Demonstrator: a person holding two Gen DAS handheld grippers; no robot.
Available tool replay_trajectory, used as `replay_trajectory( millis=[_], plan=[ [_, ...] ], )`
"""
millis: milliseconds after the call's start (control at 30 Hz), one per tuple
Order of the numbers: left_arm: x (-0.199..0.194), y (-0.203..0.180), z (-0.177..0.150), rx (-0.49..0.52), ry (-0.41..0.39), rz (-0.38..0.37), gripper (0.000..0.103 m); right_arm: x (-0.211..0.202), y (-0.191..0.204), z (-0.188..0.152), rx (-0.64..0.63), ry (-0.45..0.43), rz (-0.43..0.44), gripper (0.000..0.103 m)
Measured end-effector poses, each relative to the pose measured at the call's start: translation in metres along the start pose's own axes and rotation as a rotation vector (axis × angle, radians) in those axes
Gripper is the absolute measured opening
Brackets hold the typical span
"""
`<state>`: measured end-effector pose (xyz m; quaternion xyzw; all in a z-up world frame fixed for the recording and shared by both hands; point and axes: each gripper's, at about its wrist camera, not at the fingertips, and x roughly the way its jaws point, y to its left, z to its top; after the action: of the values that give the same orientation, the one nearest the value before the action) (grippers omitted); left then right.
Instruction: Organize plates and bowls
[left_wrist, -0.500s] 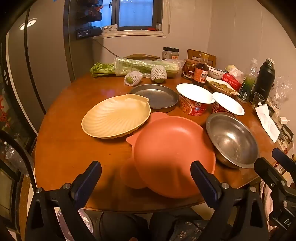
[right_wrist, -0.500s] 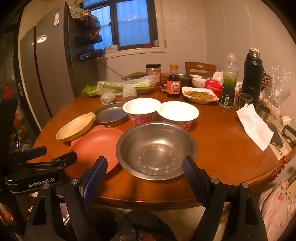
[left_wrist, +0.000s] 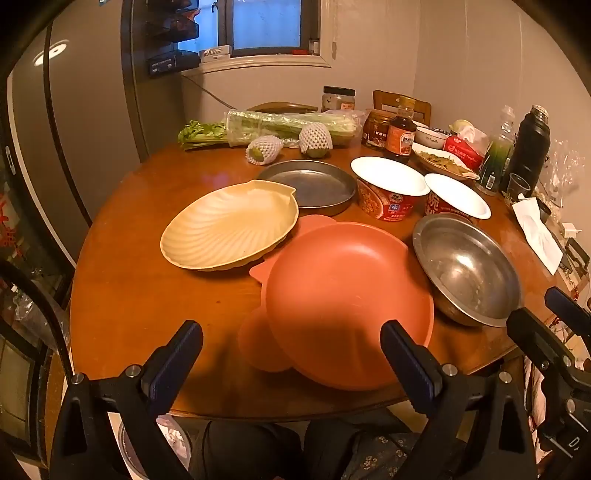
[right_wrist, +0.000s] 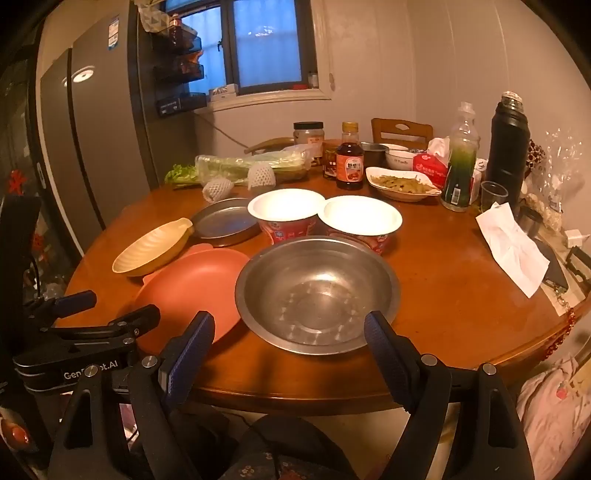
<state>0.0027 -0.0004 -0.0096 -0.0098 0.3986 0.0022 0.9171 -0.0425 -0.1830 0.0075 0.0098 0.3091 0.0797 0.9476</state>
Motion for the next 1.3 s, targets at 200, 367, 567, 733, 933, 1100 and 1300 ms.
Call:
replay_trajectory(
  millis=[200,367,567,733,933,1100,1300],
  plan=[
    [-0.002,-0.004,0.002,0.01,-0.002,0.002,0.097,0.001,-0.004,0.004,0.002,0.013,0.009,0.084],
    [-0.004,-0.007,0.003,0.014,-0.003,-0.003,0.097,0.002,-0.004,0.006,0.004,0.012,0.001,0.084],
    [-0.004,-0.009,0.006,0.017,-0.003,-0.008,0.097,0.0,-0.004,0.006,0.003,0.013,-0.003,0.084],
    [-0.005,-0.011,0.006,0.023,0.0,-0.012,0.097,0.001,-0.007,0.009,0.006,0.017,-0.009,0.084],
    [-0.005,-0.012,0.007,0.021,0.002,-0.019,0.097,0.002,-0.009,0.009,0.005,0.022,-0.016,0.084],
    [-0.006,-0.013,0.008,0.022,0.002,-0.024,0.097,0.003,-0.008,0.01,-0.002,0.021,-0.026,0.084],
    [-0.005,-0.012,0.01,0.02,0.003,-0.025,0.097,0.004,-0.009,0.012,0.0,0.024,-0.03,0.084]
  ],
)
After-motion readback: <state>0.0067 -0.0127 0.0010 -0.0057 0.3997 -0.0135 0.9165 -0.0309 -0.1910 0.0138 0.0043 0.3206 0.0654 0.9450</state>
